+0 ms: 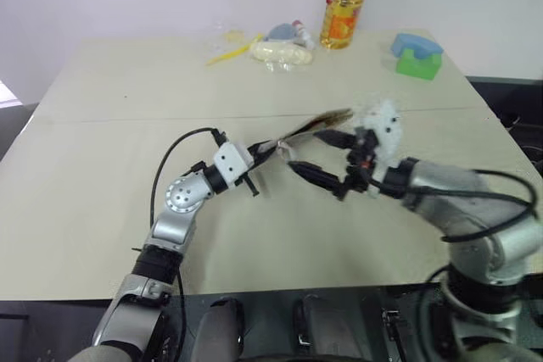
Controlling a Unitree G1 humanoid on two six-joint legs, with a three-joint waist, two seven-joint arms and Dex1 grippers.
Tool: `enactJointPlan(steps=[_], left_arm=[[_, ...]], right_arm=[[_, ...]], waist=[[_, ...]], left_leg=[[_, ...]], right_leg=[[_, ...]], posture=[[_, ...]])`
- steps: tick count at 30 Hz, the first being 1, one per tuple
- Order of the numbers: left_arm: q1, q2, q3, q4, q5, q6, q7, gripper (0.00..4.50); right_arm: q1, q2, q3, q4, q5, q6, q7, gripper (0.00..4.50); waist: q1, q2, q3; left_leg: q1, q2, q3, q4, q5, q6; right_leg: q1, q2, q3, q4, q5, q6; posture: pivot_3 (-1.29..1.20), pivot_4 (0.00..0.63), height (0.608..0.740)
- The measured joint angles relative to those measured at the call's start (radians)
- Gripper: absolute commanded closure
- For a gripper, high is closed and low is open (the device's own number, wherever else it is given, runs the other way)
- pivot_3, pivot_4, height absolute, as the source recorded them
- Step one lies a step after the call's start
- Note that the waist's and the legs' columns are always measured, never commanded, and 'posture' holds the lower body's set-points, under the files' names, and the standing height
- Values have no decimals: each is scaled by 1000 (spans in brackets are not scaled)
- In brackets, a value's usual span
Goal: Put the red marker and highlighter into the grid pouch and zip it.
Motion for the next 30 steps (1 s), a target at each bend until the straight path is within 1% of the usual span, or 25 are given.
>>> enactJointPlan(steps=[3, 6, 8, 9, 11, 13, 17, 18, 21, 24, 26, 30], left_arm=[[-4, 2, -1, 14, 9, -12, 3, 4500], [-4, 3, -2, 20, 10, -18, 4, 4500], [-4, 2, -3, 20, 10, -20, 4, 4500], [-4, 2, -3, 21, 10, -20, 4, 4500], [-4, 3, -4, 21, 10, -20, 4, 4500], [-4, 6, -4, 21, 11, -21, 3, 4500], [-4, 22, -12, 21, 11, -30, -4, 4500], [-4, 26, -19, 19, 11, -39, -12, 4500], [1, 46, -23, 6, 7, -44, -31, 4500], [34, 88, -19, -38, -22, -45, -52, 4500], [60, 110, -15, -54, -39, -41, -62, 4500], [87, 124, -19, -103, -59, -33, -80, 4500]], right_arm=[[-6, 42, 2, 15, 0, 53, -75, 23], [-6, 83, 1, 29, -2, 72, -126, 820], [-6, 101, 1, 33, -1, 81, -148, 1765], [-7, 101, 1, 37, 0, 84, -158, 2379], [-16, 95, 0, 51, -3, 85, -171, 3268], [-31, 60, -2, 67, -5, 82, -178, 4440], [-49, -27, -24, 83, -5, 50, -168, 4440], [-51, -77, -24, 98, -5, 33, -157, 4440], [-60, -174, -47, 151, -15, -15, -149, 4440], [-61, -290, -102, 256, -63, -82, -158, 4440], [-60, -338, -132, 315, -100, -125, -173, 4440], [-15, -391, -86, 352, -121, -200, -163, 4440]], waist=[[2, 0, 0], [0, 0, 0], [-1, 0, 0], [-2, 0, 0], [-2, 0, 0], [-2, 0, 0], [-1, 0, 0], [0, 0, 0], [-1, 0, 0], [-1, 0, 0], [-2, 0, 0], [-2, 0, 0]], left_leg=[[-1, -1, 0, 0, 0, 0], [-1, -1, 0, 0, 0, 0], [-1, -1, 0, -1, 0, 0], [-1, -1, 0, -1, 0, 0], [-1, -1, 0, 0, 0, 0], [-1, -1, 0, 0, 0, 0], [-1, -1, 0, -1, 0, 0], [-1, -1, 0, -1, 0, 0], [-1, -1, 0, -1, 0, 0], [-1, -1, 1, -2, 0, 0], [-1, 0, 1, -2, 0, 0], [-1, 0, 1, -3, 0, 0]], right_leg=[[0, -1, 0, -1, 0, 0], [-1, 0, 0, -1, 0, 0], [-1, 0, 0, -1, 0, 0], [-1, 0, 0, -1, 0, 0], [-1, 0, 0, -1, 0, 0], [-1, 0, 0, -1, 0, 0], [-1, 0, 0, -1, 0, 0], [-1, 0, 0, -1, 0, 0], [-1, 0, 0, -2, 0, 0], [-1, 0, 0, -2, 0, 0], [-1, 0, 0, -2, 0, 0], [-1, 1, 1, -2, 0, 0]], posture=[[0, 150, 740], [0, 150, 740], [0, 150, 740], [0, 150, 740], [0, 150, 740], [0, 150, 740], [0, 150, 740], [0, 150, 740], [0, 150, 740], [0, 150, 740], [0, 150, 740], [0, 150, 740]])
